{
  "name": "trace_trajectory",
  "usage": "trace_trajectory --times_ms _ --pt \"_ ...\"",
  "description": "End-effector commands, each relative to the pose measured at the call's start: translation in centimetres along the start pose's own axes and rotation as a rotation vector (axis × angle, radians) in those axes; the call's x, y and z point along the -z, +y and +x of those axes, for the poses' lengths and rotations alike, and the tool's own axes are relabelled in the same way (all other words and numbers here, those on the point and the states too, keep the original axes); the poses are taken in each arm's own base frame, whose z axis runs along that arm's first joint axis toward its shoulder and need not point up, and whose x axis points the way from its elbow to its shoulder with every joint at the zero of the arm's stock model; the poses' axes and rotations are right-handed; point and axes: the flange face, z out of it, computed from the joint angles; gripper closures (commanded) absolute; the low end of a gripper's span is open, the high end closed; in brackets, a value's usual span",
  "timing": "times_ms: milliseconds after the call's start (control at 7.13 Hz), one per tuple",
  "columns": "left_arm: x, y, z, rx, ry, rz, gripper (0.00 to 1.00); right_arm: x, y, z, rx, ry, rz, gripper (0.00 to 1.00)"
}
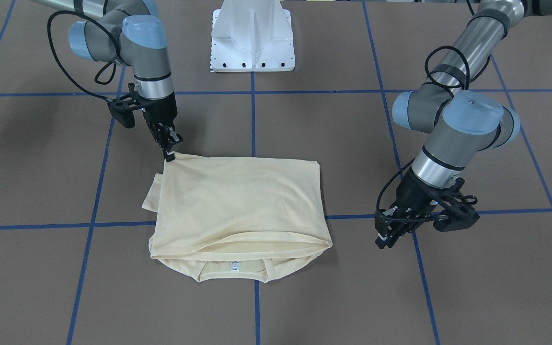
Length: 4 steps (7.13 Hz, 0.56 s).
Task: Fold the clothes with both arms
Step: 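Drag the folded shirt toward the robot with the right gripper while the left gripper lowers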
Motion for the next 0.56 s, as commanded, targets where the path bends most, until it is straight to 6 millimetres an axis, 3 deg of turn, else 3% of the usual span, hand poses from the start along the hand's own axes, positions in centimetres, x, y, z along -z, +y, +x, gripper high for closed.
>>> trace_trajectory --times_ms 0,140,280,421 --pt "1.1 0.4 1.1 -0.004 0.031 -0.018 0.69 6.0 5.5 3.3 0.062 0.076 -0.076 1.00" --pt "1.3 0.6 1.4 -0.004 0.041 -0.034 0.68 8.8 8.7 5.2 0.111 0.118 -0.142 1.00" --pt "2.0 0.8 1.7 -0.009 0.055 -0.038 0.68 9.5 12.4 7.8 0.140 0.159 -0.185 1.00" --pt "2.6 1.5 1.5 -0.007 0.065 -0.056 0.68 10.5 14.8 9.3 0.130 0.178 -0.222 1.00"
